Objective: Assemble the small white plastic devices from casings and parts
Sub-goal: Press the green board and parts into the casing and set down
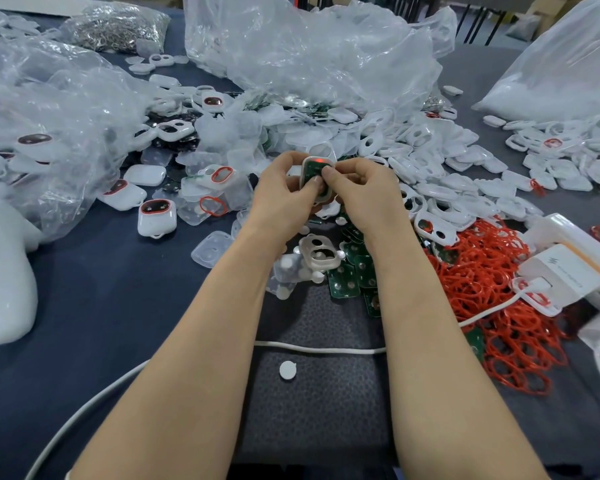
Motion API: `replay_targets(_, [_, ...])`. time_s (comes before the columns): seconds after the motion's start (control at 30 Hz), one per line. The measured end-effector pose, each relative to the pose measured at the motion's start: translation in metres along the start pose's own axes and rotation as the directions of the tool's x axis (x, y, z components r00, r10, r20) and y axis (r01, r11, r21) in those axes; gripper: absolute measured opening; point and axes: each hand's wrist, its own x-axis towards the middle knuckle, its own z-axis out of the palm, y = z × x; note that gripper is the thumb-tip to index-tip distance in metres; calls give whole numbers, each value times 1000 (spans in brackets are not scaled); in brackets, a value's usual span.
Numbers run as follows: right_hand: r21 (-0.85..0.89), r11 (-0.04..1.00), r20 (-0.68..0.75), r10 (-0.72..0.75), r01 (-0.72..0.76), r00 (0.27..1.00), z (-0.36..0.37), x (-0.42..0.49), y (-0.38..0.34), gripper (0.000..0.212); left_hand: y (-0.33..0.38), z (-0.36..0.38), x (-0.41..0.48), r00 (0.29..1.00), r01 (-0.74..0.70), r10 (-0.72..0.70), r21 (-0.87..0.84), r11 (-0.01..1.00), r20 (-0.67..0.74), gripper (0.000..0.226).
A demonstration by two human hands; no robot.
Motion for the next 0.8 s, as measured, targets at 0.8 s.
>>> replay_targets(0.8, [-24, 1000, -25, 1, -2, 1000, -5, 1, 1, 13, 0, 1, -1, 994, 45, -36, -84, 995, 101, 22])
